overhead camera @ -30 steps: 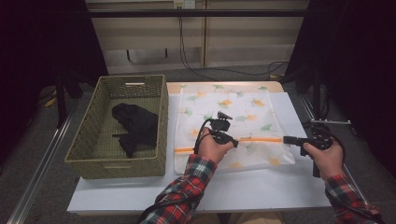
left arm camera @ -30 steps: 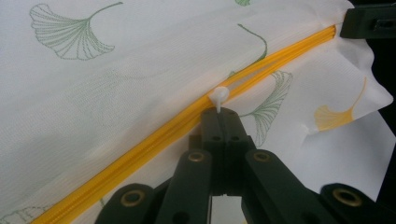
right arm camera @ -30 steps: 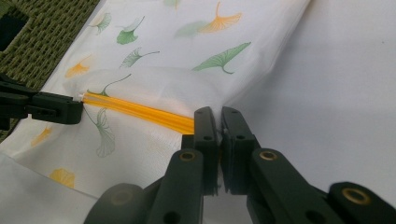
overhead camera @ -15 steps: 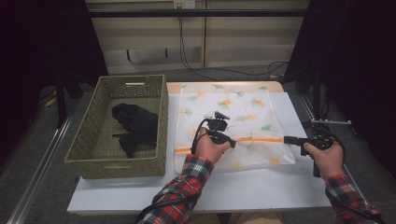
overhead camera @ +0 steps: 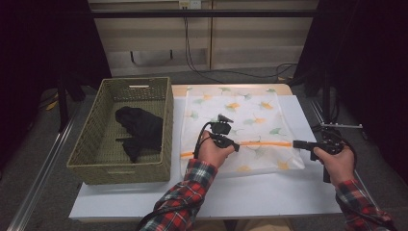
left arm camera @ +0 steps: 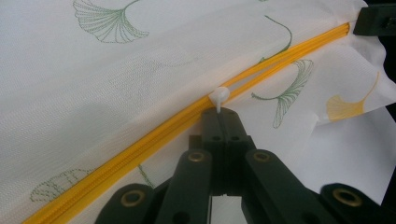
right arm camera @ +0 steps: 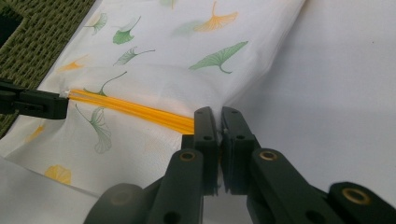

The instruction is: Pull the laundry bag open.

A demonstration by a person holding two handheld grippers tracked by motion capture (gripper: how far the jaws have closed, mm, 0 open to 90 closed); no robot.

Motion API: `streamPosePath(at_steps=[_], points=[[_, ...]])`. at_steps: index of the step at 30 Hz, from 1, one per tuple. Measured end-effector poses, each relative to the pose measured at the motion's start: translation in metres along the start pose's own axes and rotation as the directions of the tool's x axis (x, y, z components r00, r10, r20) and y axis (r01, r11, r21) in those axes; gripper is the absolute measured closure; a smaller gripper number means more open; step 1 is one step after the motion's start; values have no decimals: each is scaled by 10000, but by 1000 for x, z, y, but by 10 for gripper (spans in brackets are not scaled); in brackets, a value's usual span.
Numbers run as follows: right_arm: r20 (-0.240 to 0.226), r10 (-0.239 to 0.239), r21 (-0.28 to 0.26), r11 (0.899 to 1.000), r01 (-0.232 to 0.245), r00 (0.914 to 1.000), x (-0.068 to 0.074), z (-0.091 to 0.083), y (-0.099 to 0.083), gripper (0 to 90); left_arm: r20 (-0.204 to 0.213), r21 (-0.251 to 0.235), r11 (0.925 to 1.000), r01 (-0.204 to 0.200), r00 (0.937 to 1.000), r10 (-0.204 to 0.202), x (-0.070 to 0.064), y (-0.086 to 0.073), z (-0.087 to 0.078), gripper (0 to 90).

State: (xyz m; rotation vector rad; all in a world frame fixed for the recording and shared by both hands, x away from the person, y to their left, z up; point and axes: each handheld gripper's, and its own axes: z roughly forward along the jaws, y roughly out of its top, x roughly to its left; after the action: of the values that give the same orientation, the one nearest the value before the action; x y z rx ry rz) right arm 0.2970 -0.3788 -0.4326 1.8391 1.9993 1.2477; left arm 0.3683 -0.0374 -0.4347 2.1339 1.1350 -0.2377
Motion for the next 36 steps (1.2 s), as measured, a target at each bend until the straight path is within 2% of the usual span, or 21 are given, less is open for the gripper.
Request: streamPosePath(at_steps=[7, 11, 13, 25, 28, 31, 33, 36], points=[[21, -43, -5, 10000, 43, 10000, 0, 0, 0, 861, -91, 28, 9999, -111, 9999, 111, 1, 0, -1, 900], [83, -13, 0, 10000, 13, 10000, -2, -1, 0, 861, -24, -90, 9998, 181, 9998, -181, 3, -2, -2, 900], [64, -9, -12, 10000, 9, 10000, -2, -1, 0, 861, -63, -7, 10000, 23, 10000, -23, 5, -2, -3, 900], [106, -10, 13, 10000, 10, 9999, -2, -1, 0, 861, -25, -7, 10000, 60, 10000, -60, 6, -3, -4, 900], [161, -40, -30, 10000, 41, 9999, -3, -1, 0, 861, -73, -107, 9996, 265, 9996, -266, 7, -4, -4, 900], [155, -8, 2, 10000, 8, 9999, -3, -1, 0, 861, -88, 9, 9999, 152, 9998, -152, 10, -5, -5, 900], [161, 14, -9, 10000, -14, 9999, -3, -1, 0, 860, -60, -158, 9992, 358, 9993, -359, 9, -6, -5, 900], [162, -42, -30, 10000, 43, 9999, -3, -1, 0, 860, -119, -120, 9994, 323, 9994, -325, 9, -6, -6, 900]])
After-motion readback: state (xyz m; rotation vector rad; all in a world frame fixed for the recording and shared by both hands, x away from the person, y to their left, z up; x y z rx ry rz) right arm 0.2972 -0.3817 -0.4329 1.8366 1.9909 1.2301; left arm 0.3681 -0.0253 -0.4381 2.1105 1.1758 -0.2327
